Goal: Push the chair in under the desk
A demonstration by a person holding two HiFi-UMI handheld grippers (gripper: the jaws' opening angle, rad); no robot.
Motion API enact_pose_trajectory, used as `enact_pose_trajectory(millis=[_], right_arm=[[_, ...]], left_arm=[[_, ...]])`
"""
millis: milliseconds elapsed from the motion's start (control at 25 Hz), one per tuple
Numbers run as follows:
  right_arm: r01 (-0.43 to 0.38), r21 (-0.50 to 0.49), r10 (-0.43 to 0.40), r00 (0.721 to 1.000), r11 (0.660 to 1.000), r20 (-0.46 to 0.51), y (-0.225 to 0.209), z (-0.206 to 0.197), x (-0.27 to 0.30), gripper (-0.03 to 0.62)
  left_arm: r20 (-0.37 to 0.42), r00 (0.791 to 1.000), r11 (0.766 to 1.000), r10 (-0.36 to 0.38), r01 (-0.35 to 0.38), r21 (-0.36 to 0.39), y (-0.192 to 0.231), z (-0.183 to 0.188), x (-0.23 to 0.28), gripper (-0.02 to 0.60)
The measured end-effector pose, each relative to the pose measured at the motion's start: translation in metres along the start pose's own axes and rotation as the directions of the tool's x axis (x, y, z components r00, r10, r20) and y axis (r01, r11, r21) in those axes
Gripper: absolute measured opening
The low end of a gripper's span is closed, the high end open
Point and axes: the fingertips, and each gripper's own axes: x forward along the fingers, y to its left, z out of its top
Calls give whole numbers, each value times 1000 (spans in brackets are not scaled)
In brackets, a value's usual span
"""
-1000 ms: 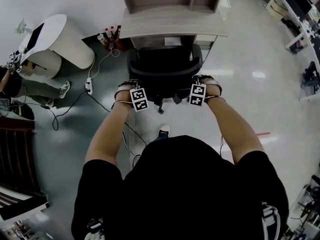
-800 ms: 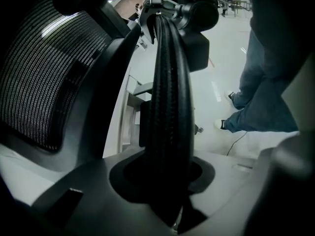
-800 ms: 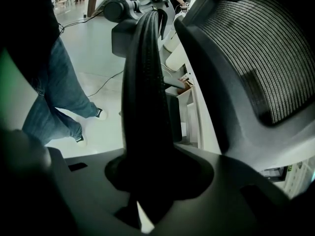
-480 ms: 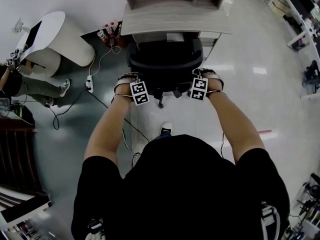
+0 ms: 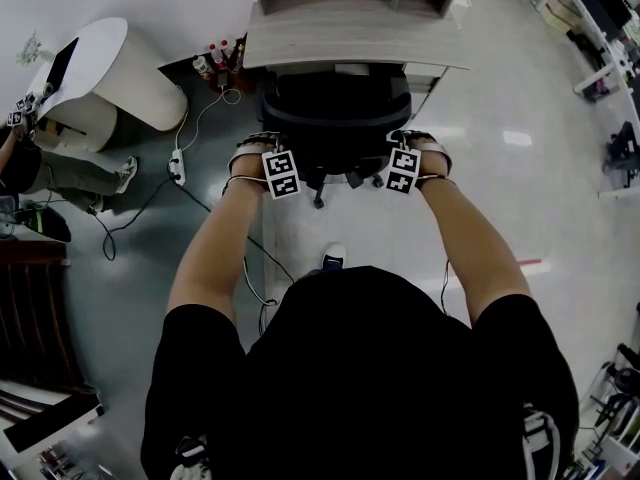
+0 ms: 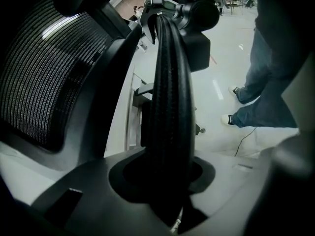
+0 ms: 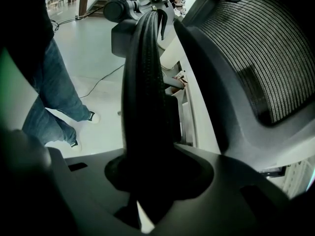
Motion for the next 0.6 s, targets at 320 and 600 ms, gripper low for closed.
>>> enact_pose_trajectory(millis=[320, 600], right_arm=[[7, 13, -7, 1000, 1000, -9, -20, 9, 13, 127], [9, 10, -9, 1000, 1000, -5, -30, 4, 17, 127]], left_arm=[[8, 1000, 1000, 6, -6, 9, 23, -11, 14, 121], [16, 1000, 1000, 21, -21, 5, 33, -6, 17, 126]])
